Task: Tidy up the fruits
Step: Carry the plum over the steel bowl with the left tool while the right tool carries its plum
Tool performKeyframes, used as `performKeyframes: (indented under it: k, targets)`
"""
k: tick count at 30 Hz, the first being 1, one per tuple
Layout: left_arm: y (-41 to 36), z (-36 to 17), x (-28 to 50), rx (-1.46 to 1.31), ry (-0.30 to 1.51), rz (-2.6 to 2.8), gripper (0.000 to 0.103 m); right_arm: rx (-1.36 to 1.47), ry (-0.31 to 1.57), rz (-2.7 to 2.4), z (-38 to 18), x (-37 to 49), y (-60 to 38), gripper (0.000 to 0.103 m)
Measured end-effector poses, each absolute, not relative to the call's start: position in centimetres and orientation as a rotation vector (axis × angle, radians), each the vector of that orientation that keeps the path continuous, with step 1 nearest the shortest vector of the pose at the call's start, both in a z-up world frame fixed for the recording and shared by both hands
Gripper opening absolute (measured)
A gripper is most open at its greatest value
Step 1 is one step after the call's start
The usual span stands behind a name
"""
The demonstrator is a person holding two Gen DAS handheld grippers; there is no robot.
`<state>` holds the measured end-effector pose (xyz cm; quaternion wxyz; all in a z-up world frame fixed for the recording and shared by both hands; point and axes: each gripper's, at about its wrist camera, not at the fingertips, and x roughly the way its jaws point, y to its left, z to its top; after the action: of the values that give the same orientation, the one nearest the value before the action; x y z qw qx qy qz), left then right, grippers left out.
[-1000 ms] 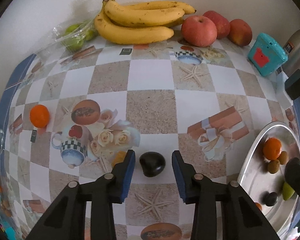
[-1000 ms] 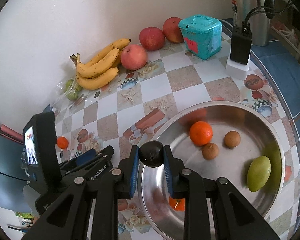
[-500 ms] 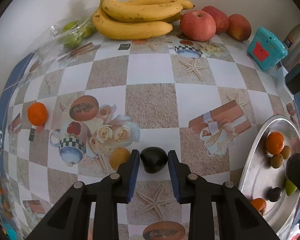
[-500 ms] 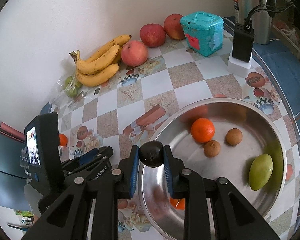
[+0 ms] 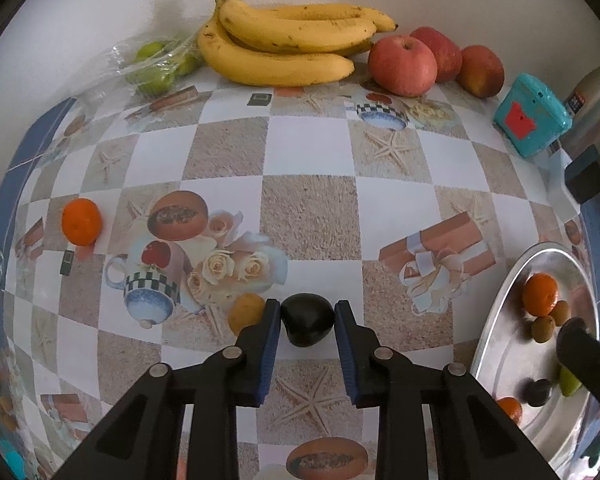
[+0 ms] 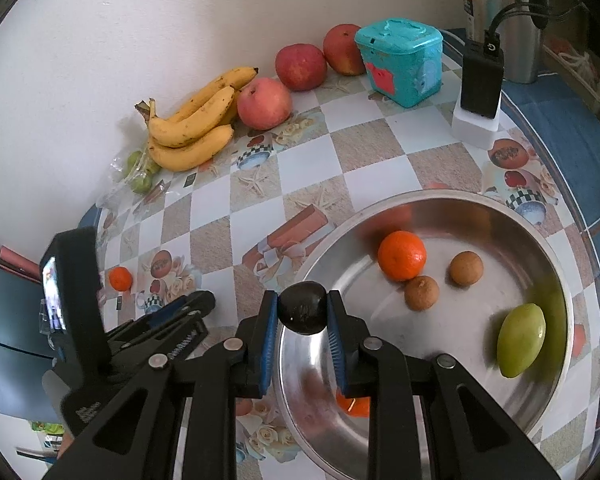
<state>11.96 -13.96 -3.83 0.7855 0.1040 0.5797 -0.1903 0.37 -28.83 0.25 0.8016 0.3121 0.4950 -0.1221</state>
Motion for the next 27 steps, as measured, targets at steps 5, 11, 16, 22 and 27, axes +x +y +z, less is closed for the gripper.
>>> performKeyframes:
  k: [5,11,16,22,27]
  targets:
    - [-13.7,-2.7,11.6,0.196,1.232,-0.42,0.029,0.679,1.048,-0.267,0.5,0.0,-29.2,0.025]
    - [-13.7,-1.2,10.9,0.153,1.22,-0.465,0.029,0.705,1.035,-0.317,0.7,-1.6,-30.7,0.025]
    - [-14.7,0.2,9.5,0.13,1.207,-0.531,0.03,0.718,1.042,-0.336,0.4,-2.4,-31.4,0.025]
    - [-16.9,0.7,7.3,0.175,1.196,-0.606,0.03,0.713,1.06,-0.387,-0.1,-3.4,-32.3,0.025]
    - [-18.9,0.0,5.6,0.235,1.211,-0.648,0.03,0.72,1.104,-0.435,-1.4,-4.3,-33.4,0.025]
